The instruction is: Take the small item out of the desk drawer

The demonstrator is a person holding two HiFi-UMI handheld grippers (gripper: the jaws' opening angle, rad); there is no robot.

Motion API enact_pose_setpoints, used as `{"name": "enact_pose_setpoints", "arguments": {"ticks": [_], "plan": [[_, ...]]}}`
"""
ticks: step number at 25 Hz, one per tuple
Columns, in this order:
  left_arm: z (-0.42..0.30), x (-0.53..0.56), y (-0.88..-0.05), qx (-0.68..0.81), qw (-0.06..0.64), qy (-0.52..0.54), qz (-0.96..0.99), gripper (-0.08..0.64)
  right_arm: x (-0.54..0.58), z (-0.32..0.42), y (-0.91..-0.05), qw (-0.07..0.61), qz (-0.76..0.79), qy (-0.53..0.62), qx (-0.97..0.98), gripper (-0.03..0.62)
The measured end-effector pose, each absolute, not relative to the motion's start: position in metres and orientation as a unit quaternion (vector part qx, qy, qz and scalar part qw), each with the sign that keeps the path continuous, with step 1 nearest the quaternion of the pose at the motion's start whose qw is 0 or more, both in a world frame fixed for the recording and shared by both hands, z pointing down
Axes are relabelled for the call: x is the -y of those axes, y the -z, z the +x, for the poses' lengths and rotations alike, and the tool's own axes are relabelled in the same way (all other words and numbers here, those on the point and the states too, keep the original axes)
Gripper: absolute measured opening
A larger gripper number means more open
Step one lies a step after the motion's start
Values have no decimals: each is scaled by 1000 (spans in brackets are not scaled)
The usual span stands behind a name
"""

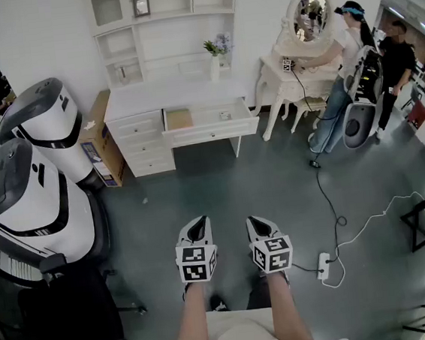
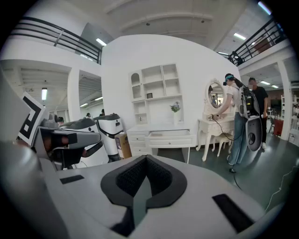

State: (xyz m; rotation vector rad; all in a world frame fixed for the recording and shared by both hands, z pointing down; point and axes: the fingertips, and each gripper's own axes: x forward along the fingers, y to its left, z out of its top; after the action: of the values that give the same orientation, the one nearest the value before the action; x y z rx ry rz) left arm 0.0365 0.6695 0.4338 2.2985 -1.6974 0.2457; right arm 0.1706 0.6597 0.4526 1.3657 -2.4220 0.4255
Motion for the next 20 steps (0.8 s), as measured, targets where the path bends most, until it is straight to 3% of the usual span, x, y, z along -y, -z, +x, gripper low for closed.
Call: {"name": "enact_pose_setpoints", "arguments": {"ticks": [4, 12, 20], "plan": [[31, -672, -434, 587, 136, -83, 793, 17, -660, 165, -459, 184, 478, -138, 848, 25], [9, -655, -440, 600, 149, -86, 781, 17, -625, 158, -461, 162, 485, -155, 845, 25], [-21, -578, -466, 624, 155, -112, 758, 16, -525, 148, -499, 158, 468, -189, 849, 25]]}}
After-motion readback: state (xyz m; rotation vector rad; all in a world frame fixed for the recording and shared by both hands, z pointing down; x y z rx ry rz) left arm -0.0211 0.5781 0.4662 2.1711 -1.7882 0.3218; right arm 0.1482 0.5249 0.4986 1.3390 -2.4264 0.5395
